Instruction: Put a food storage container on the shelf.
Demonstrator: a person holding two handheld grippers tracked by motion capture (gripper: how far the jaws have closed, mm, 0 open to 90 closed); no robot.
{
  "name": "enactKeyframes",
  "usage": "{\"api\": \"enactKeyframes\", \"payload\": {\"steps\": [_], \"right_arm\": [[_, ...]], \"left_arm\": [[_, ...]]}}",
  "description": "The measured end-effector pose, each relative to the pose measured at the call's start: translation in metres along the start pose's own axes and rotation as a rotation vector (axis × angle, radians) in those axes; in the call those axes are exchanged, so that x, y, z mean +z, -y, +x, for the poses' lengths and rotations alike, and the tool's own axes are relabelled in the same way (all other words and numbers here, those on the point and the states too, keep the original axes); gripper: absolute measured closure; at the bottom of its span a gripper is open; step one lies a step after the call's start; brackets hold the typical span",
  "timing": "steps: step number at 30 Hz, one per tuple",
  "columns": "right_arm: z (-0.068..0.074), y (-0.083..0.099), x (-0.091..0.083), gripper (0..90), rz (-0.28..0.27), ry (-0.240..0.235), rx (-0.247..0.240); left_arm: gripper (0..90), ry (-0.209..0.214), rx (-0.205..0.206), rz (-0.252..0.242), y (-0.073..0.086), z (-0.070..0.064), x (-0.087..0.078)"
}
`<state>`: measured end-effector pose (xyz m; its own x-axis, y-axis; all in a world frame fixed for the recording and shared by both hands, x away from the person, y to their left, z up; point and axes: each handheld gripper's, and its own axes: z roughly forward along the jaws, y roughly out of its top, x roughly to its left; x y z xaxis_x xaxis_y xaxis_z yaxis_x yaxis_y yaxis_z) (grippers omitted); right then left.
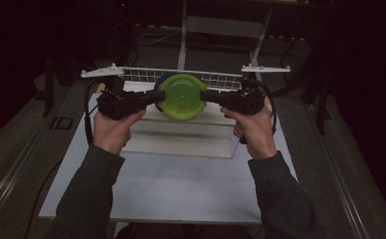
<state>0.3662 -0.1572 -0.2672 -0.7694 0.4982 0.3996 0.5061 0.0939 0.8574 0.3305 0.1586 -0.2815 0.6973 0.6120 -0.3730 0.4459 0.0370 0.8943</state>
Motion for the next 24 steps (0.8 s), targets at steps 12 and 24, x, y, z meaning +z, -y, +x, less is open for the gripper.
{"api": "enactKeyframes", "payload": {"steps": [12, 24], "right_arm": [[-0.01, -0.01, 0.008, 76.9, 0.001, 0.01, 0.059], [-0.024, -0.028, 0.025, 73.3, 0.004, 0.081, 0.09]], "left_arm": [[79.4, -0.008, -0.062, -0.015, -0.009, 0.009, 0.008], [75.5, -0.081, -0.095, -0.06, -0.025, 0.029, 0.03]]}}
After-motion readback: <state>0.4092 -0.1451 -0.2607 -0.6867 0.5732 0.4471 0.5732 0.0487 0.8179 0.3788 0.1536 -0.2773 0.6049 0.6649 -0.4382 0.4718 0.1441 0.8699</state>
